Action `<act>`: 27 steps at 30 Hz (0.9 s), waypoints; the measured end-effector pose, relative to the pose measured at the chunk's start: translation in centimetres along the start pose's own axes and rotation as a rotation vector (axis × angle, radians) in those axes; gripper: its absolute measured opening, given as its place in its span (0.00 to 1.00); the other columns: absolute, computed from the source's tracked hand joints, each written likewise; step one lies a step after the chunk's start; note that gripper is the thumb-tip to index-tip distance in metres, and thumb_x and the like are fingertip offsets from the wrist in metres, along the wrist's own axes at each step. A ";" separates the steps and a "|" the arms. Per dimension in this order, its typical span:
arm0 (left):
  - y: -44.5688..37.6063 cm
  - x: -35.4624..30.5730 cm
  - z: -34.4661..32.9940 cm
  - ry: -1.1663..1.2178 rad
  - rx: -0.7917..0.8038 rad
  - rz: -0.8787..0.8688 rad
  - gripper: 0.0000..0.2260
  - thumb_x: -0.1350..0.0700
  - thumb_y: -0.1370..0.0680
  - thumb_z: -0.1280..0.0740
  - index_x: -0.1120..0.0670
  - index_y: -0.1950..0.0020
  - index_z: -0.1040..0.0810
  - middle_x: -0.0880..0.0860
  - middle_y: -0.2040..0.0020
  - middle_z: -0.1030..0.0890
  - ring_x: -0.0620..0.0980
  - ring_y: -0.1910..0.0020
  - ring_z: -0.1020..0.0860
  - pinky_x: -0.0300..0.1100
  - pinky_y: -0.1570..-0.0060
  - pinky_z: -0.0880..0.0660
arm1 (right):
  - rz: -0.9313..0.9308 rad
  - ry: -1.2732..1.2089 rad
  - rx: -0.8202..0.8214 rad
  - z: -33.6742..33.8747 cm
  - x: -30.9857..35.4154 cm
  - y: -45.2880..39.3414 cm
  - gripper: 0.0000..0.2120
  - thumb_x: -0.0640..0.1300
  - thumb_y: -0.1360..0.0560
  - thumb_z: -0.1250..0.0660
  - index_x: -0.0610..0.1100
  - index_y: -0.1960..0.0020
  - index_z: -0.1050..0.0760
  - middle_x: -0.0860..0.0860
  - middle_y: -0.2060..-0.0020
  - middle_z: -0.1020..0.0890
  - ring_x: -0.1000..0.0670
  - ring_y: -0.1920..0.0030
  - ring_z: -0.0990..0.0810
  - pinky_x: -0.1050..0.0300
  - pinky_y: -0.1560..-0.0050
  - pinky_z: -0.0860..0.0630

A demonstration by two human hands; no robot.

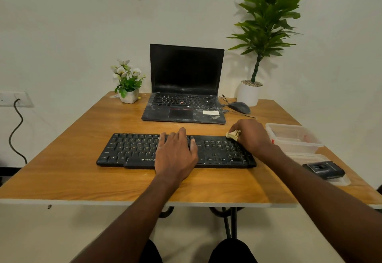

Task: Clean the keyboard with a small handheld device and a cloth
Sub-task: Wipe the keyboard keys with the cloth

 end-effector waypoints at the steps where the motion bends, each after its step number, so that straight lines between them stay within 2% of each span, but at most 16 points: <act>1: 0.0 0.0 0.0 -0.002 0.002 0.000 0.26 0.42 0.13 0.51 0.55 0.21 0.34 0.56 0.31 0.20 0.54 0.27 0.25 0.56 0.16 0.46 | -0.019 0.012 -0.002 0.2 -0.2 -0.3 0.17 0.36 0.25 0.28 0.51 0.39 0.16 0.49 0.41 0.15 0.46 0.41 0.19 0.48 0.41 0.22; 5: -0.1 0.0 -0.1 -0.002 -0.003 -0.004 0.25 0.42 0.13 0.50 0.55 0.22 0.33 0.56 0.32 0.19 0.53 0.28 0.25 0.55 0.16 0.45 | -0.004 0.014 0.001 0.0 2.0 -0.9 0.15 0.39 0.24 0.27 0.47 0.39 0.16 0.46 0.43 0.15 0.44 0.43 0.18 0.48 0.43 0.20; 7: -0.1 0.0 -0.2 -0.010 -0.005 -0.005 0.25 0.42 0.13 0.50 0.55 0.22 0.33 0.56 0.32 0.19 0.54 0.28 0.25 0.56 0.17 0.44 | 0.041 -0.012 -0.005 -0.7 4.1 -0.8 0.14 0.39 0.24 0.27 0.47 0.39 0.16 0.46 0.44 0.15 0.46 0.44 0.18 0.52 0.45 0.20; 10: -0.1 0.0 -0.2 -0.013 -0.008 -0.007 0.25 0.42 0.13 0.49 0.55 0.23 0.32 0.56 0.33 0.19 0.54 0.29 0.24 0.56 0.17 0.43 | 0.126 -0.114 -0.011 -1.6 7.4 -0.6 0.14 0.37 0.24 0.27 0.48 0.41 0.15 0.49 0.44 0.14 0.48 0.44 0.18 0.60 0.50 0.27; 12: -0.1 0.0 -0.1 -0.008 -0.013 -0.009 0.24 0.42 0.13 0.49 0.55 0.24 0.31 0.55 0.35 0.18 0.53 0.30 0.23 0.56 0.18 0.43 | 0.167 -0.155 0.002 -1.7 8.7 -0.5 0.15 0.34 0.25 0.27 0.48 0.42 0.14 0.49 0.42 0.14 0.49 0.42 0.19 0.61 0.50 0.28; 15: 0.0 0.1 -0.1 -0.003 -0.015 -0.001 0.23 0.42 0.13 0.49 0.54 0.25 0.31 0.55 0.36 0.18 0.53 0.31 0.23 0.56 0.17 0.43 | 0.180 -0.125 0.015 -1.5 7.5 -0.5 0.16 0.34 0.25 0.27 0.49 0.41 0.15 0.48 0.40 0.15 0.47 0.40 0.19 0.55 0.44 0.23; 17: -0.1 0.1 -0.1 0.003 -0.014 0.002 0.23 0.43 0.13 0.49 0.54 0.25 0.31 0.55 0.36 0.18 0.53 0.31 0.23 0.56 0.17 0.44 | 0.114 -0.047 0.010 -1.2 5.0 -0.6 0.16 0.36 0.25 0.26 0.49 0.39 0.16 0.47 0.40 0.15 0.47 0.41 0.19 0.53 0.43 0.21; 20: -0.1 0.0 -0.1 -0.002 -0.013 -0.002 0.23 0.43 0.13 0.50 0.54 0.25 0.31 0.55 0.36 0.18 0.54 0.32 0.23 0.56 0.17 0.44 | -0.002 -0.080 -0.022 0.0 1.2 -0.8 0.15 0.36 0.25 0.27 0.47 0.40 0.15 0.47 0.43 0.14 0.46 0.43 0.18 0.56 0.51 0.27; 23: -0.1 0.1 -0.2 -0.003 -0.016 -0.003 0.23 0.42 0.13 0.50 0.55 0.25 0.31 0.55 0.37 0.18 0.54 0.32 0.22 0.56 0.17 0.44 | -0.119 -0.155 -0.101 1.2 -1.6 -1.1 0.14 0.36 0.25 0.28 0.45 0.41 0.15 0.47 0.46 0.13 0.46 0.48 0.18 0.59 0.55 0.31; 27: -0.2 0.1 -0.1 -0.017 -0.029 -0.003 0.22 0.42 0.13 0.50 0.54 0.28 0.30 0.55 0.40 0.17 0.54 0.35 0.21 0.57 0.17 0.43 | -0.028 -0.081 -0.003 0.0 0.2 -0.2 0.16 0.35 0.25 0.27 0.46 0.40 0.15 0.47 0.43 0.14 0.46 0.43 0.19 0.56 0.49 0.26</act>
Point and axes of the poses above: each hand's wrist, its own y-axis away from the middle knuckle, its own z-axis out of the back of the hand, x = y × z, the point moved 10 cm from there along -y, towards the middle knuckle
